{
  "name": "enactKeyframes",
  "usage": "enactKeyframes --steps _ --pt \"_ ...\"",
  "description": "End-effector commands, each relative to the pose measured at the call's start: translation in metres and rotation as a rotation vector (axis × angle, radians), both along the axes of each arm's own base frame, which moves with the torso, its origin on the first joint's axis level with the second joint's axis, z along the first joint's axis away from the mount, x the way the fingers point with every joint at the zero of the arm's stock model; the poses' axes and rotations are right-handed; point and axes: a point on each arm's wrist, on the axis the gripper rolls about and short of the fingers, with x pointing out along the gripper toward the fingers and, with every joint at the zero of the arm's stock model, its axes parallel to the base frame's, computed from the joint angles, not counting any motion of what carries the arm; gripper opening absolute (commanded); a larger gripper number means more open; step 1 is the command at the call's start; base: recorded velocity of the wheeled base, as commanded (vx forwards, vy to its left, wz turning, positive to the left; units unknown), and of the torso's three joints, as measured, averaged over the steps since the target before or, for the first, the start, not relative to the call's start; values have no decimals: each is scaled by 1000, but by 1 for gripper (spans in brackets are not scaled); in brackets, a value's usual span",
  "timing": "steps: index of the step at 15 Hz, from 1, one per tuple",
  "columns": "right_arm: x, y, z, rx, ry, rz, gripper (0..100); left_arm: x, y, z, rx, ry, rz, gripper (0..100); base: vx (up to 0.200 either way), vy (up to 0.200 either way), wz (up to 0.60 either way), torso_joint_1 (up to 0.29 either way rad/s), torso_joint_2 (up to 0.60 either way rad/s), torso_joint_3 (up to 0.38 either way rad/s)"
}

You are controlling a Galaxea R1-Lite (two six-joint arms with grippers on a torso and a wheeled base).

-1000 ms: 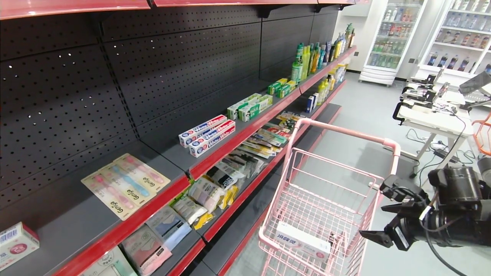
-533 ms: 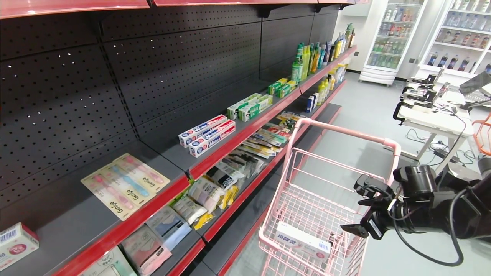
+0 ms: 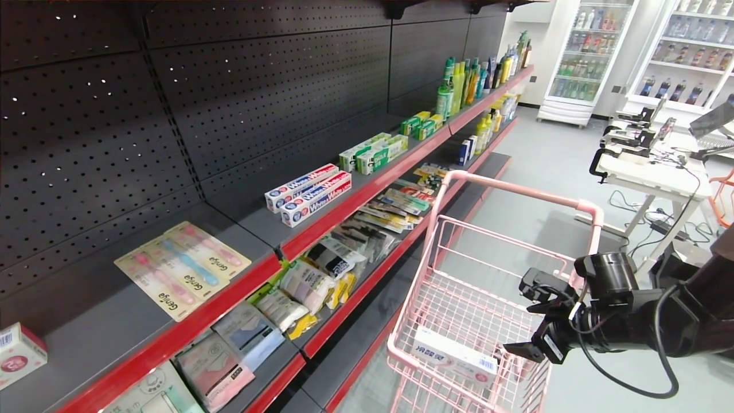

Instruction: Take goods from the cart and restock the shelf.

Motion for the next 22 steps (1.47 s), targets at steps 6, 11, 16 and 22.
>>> enactKeyframes --steps 6,11,16,22 --pt "1 3 -2 -5 1 20 100 0 0 0 0 1 1 100 0 0 0 -150 334 178" --pt "4 3 -3 -5 -1 17 100 0 0 0 0 1 1 100 0 0 0 -160 337 186" --pt "6 2 -4 -5 1 14 100 0 0 0 0 1 1 100 0 0 0 -168 371 204" --pt "11 1 -4 -4 -11 10 100 0 0 0 0 1 1 100 0 0 0 -70 159 86"
